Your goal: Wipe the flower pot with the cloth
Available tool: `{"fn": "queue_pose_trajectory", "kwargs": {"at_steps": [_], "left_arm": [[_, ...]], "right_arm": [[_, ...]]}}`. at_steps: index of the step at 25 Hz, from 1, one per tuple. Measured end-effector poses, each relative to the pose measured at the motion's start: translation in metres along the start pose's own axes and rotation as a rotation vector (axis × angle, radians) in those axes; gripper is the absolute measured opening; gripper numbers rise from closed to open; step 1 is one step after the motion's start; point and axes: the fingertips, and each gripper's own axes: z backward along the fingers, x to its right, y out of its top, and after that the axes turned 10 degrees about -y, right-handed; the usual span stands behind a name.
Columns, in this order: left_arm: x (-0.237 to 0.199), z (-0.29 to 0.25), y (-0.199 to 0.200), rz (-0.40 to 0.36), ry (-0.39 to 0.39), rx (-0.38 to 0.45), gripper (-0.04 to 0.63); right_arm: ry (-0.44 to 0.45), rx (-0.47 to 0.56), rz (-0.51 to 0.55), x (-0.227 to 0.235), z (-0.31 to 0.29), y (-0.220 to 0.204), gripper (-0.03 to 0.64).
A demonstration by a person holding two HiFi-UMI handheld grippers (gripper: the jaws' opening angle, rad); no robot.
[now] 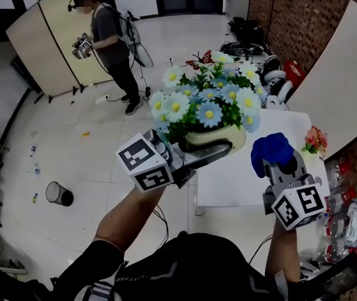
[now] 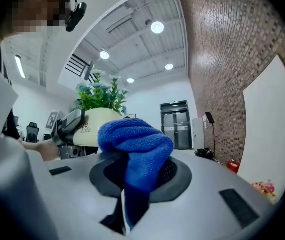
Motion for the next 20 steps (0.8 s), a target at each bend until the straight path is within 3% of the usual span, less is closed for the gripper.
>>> {"fn": "queue_pose_trajectory", "kwargs": {"at_steps": [5,11,16,20], "left_arm": [[-0.003,0.002,-0.005,0.003,0.0,-0.023,0.545],[-0.011,0.009,-0.021,0.004,-0.013,-0.037,0.545],[-0.004,0.024,-0.022,-0.024,-0.025,-0.07,0.545],[-0.006,0.04,-0.044,0.002,-0.023,-0.08,0.545]], "right_arm": [[-0.05,0.02,0.005,0.027,0.01,0.02,0.071],[-0.062,0.022,0.005,0.035,0.003,0.013,0.071],[-0.06,0.013,0.012,0.02,0.01,0.014,0.071],[-0.05,0.012,0.01,0.008,0.012,-0.001,0.071]]}}
